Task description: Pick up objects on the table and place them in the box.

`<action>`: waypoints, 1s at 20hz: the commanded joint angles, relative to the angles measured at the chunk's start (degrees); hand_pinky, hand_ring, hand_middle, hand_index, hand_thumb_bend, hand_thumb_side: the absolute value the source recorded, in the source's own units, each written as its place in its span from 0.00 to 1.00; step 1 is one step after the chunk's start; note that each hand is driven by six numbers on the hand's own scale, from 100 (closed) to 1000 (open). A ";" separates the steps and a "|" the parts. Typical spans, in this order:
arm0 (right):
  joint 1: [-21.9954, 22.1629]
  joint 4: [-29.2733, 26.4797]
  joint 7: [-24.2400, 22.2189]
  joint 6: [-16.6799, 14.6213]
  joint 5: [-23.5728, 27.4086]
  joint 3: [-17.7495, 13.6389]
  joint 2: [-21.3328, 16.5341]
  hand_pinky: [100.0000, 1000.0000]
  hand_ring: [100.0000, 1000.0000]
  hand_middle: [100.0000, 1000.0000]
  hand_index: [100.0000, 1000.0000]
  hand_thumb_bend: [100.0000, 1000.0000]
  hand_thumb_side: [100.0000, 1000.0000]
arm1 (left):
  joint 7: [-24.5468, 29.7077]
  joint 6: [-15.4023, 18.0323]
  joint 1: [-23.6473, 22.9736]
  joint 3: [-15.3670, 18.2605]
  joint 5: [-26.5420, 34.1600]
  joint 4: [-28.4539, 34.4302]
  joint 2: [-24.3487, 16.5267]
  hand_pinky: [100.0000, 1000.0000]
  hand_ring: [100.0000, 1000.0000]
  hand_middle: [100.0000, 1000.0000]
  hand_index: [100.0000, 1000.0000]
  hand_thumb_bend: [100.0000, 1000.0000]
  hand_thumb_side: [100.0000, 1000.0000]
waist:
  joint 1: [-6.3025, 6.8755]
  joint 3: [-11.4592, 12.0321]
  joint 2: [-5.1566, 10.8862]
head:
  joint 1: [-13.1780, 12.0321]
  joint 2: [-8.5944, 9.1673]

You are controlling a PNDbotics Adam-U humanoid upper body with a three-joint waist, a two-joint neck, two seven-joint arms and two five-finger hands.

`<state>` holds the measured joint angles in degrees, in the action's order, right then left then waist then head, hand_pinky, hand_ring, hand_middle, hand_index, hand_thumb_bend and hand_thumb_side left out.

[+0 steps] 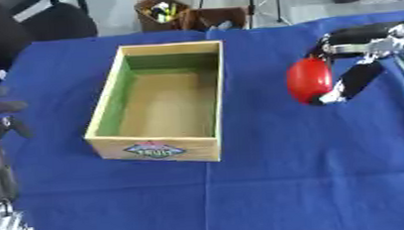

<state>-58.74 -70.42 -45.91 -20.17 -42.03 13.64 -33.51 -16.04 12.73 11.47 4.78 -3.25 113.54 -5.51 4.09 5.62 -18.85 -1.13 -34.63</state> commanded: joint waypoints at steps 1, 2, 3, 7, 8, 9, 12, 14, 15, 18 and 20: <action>-1.98 -3.38 -3.79 -3.09 2.00 -1.34 -0.47 0.58 0.55 0.30 0.43 0.00 0.55 | 0.18 -0.01 0.32 -0.18 -0.03 1.06 -0.59 0.20 0.48 0.54 0.65 0.00 0.92 | -0.27 0.00 1.15 | -0.03 0.46; -2.16 -3.84 -3.31 -2.54 2.37 -1.37 -0.29 0.57 0.55 0.29 0.43 0.00 0.59 | 0.19 -0.03 0.33 -0.18 -0.03 1.06 -0.58 0.20 0.48 0.54 0.65 0.00 0.92 | -0.28 0.02 1.15 | -0.01 0.50; -2.39 -4.27 -2.87 -2.09 2.80 -1.36 -0.02 0.57 0.55 0.29 0.43 0.00 0.55 | 0.19 -0.04 0.33 -0.18 -0.02 1.06 -0.57 0.20 0.48 0.54 0.65 0.00 0.92 | -0.30 0.07 1.16 | 0.02 0.58; -2.88 -5.16 -2.28 -1.04 3.81 -1.13 0.51 0.57 0.55 0.29 0.42 0.00 0.56 | 0.18 -0.04 0.34 -0.16 -0.01 1.06 -0.58 0.20 0.48 0.54 0.65 0.00 0.92 | -0.33 0.14 1.17 | 0.07 0.65; -2.94 -5.29 -2.26 -0.92 3.94 -1.11 0.57 0.55 0.53 0.28 0.41 0.00 0.56 | 0.18 -0.04 0.34 -0.16 0.00 1.06 -0.58 0.20 0.48 0.54 0.65 0.00 0.92 | -0.33 0.16 1.18 | 0.10 0.64; -3.52 -5.90 -1.91 -1.18 4.34 -1.36 1.16 0.55 0.53 0.27 0.41 0.00 0.57 | 0.29 -0.07 0.34 -0.35 0.08 1.06 -0.48 0.20 0.48 0.54 0.65 0.00 0.92 | -0.33 0.55 1.29 | 0.61 0.57; -6.55 -8.34 -0.55 -1.04 5.98 -1.21 4.48 0.55 0.52 0.27 0.41 0.00 0.57 | 0.50 -0.04 0.42 -0.52 0.27 1.06 -0.44 0.20 0.48 0.54 0.64 0.00 0.92 | -0.38 0.97 1.39 | 1.16 0.64; -8.09 -9.14 -0.11 0.21 6.03 -0.93 6.94 0.54 0.52 0.26 0.40 0.00 0.57 | 0.56 -0.06 0.39 -0.55 0.35 1.06 -0.42 0.20 0.48 0.54 0.65 0.00 0.92 | -0.41 1.20 1.47 | 1.41 0.65; -8.70 -9.34 0.07 0.93 5.78 -0.82 8.24 0.54 0.52 0.26 0.40 0.00 0.57 | 0.61 -0.08 0.38 -0.59 0.39 1.06 -0.40 0.20 0.48 0.54 0.64 0.00 0.92 | -0.44 1.33 1.50 | 1.53 0.63; -10.24 -9.12 0.90 2.82 4.43 -0.58 12.26 0.54 0.51 0.25 0.40 0.00 0.56 | 0.74 -0.09 0.42 -0.69 0.54 1.06 -0.36 0.20 0.48 0.54 0.64 0.00 0.92 | -0.53 1.68 1.60 | 1.79 0.65; -10.98 -8.56 1.65 4.09 3.01 -0.29 14.92 0.53 0.51 0.25 0.40 0.00 0.56 | 0.81 -0.08 0.46 -0.75 0.63 1.06 -0.35 0.20 0.48 0.54 0.64 0.00 0.92 | -0.57 1.94 1.64 | 1.96 0.65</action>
<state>-68.09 -78.41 -44.64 -16.82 -38.20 13.49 -19.75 -15.51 12.53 11.53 4.41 -2.84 113.54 -5.45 3.55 7.50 -18.62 0.66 -34.59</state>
